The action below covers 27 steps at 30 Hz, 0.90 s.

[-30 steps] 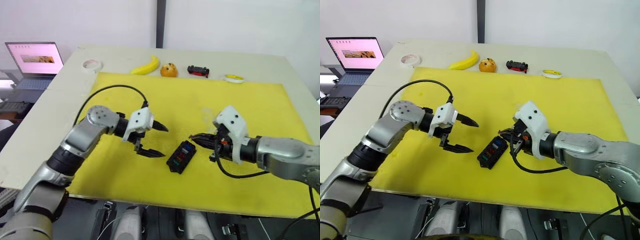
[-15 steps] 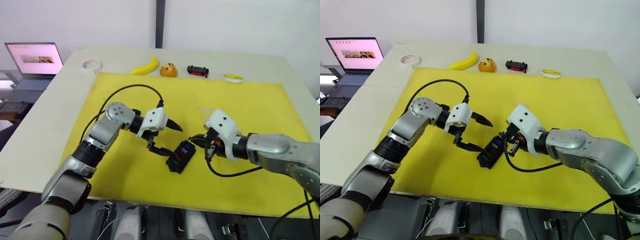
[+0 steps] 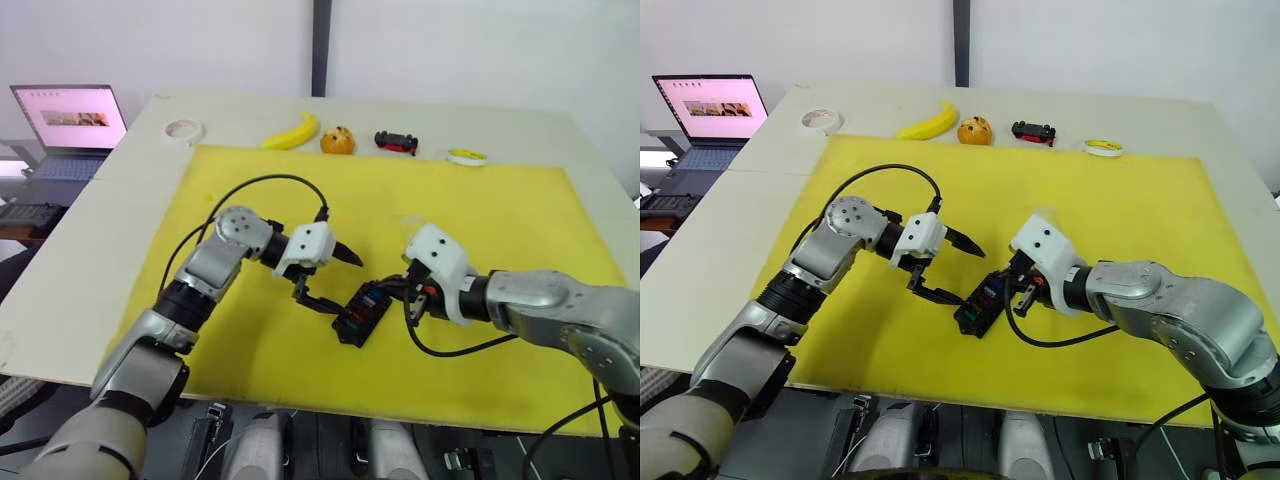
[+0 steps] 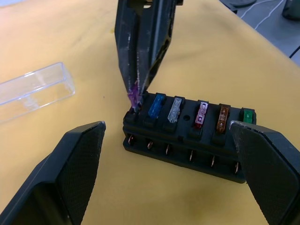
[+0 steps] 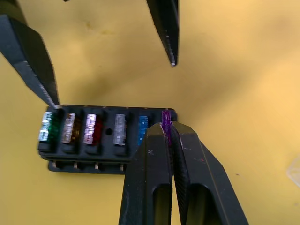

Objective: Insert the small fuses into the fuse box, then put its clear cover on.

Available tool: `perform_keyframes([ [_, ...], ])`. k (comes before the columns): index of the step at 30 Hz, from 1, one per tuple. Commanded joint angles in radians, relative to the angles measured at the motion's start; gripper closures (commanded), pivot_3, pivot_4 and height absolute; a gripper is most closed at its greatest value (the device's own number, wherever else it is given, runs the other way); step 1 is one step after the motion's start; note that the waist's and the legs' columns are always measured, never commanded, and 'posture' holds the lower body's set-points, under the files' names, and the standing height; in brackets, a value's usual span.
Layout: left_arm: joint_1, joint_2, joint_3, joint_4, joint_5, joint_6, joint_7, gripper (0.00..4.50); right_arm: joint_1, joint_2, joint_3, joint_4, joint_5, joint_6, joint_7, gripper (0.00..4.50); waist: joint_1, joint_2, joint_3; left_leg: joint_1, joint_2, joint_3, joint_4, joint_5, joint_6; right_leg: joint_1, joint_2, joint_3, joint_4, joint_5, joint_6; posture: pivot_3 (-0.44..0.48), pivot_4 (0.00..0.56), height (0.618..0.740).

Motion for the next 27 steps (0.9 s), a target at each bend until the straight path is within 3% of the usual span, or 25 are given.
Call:
perform_keyframes([
  [1,-0.008,-0.001,0.019,-0.033,0.002,-0.006,-0.004,0.04,0.004,0.009,-0.02,-0.031,-0.029,-0.003,0.016,4.5,0.0,0.0,0.0,0.0,0.0,0.0,0.0,0.0,0.0,0.0,0.0,0.0,0.0,0.0,0.0,0.0,0.15,0.74],
  [27,-0.001,-0.003,0.016,-0.092,0.001,0.031,0.005,0.04,0.003,0.063,0.009,-0.041,-0.154,0.034,0.077,4.5,-0.001,0.0,0.0,0.002,0.0,0.0,0.002,0.0,0.0,0.001,0.0,0.0,0.004,0.0,0.0,0.0,0.15,0.74],
])
